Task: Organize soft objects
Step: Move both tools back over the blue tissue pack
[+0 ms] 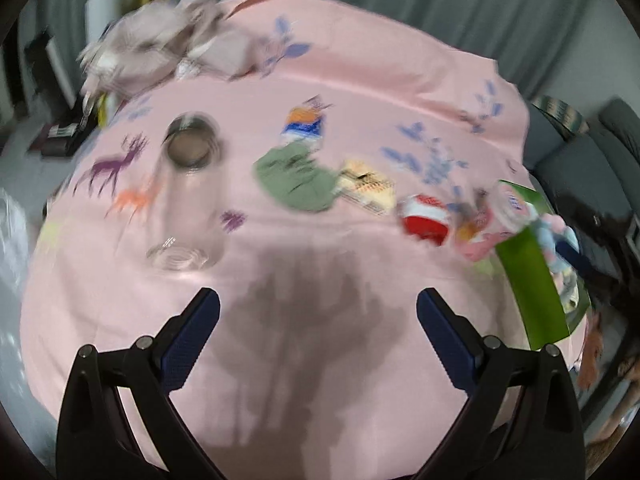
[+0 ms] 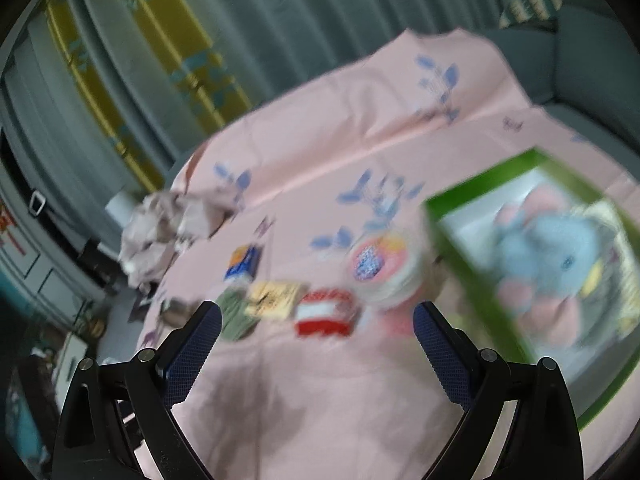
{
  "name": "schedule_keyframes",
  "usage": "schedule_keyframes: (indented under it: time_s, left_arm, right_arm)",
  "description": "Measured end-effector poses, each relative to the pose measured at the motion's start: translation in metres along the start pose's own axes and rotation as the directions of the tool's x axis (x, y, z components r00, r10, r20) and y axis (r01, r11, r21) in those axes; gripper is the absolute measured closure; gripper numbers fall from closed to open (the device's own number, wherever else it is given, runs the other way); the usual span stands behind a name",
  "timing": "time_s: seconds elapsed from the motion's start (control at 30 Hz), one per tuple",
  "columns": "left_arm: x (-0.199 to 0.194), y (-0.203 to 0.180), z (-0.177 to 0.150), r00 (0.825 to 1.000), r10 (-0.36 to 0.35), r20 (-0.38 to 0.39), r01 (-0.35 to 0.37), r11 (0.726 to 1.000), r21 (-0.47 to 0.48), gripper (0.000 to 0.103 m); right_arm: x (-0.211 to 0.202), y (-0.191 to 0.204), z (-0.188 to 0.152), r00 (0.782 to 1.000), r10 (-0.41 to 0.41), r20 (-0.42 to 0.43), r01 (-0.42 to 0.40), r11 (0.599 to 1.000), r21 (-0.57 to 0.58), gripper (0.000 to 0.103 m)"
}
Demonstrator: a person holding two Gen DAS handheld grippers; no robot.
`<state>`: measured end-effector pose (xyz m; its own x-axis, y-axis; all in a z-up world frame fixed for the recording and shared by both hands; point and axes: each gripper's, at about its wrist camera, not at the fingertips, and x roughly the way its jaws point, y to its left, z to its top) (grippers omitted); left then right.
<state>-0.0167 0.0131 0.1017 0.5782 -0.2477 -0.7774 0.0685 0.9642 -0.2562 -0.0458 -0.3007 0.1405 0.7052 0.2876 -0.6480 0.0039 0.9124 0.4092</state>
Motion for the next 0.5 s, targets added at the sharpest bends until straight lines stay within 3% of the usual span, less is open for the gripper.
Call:
schedule_keyframes:
  time_s: [0.13, 0.23, 0.5]
  left_arm:
    - [0.000, 0.022, -0.005, 1.000, -0.002, -0.003, 0.002, 0.999, -0.050, 0.004]
    - [0.001, 0.030, -0.009, 1.000, 0.016, 0.000, -0.016, 0.998, -0.062, 0.004]
    - [0.003, 0.046, -0.011, 1.000, 0.021, 0.010, -0.020, 0.996, -0.084, 0.004]
  right_arm:
    - [0.019, 0.018, -0.019, 0.995, 0.035, -0.098, -0.034, 0.999, 0.018, 0.006]
    - [0.035, 0.037, -0.023, 0.986, 0.013, -0.166, -0.013, 1.000, 0.000, 0.006]
    - [0.090, 0.103, -0.002, 0.961, 0.054, -0.271, -0.064, 0.997, -0.030, 0.006]
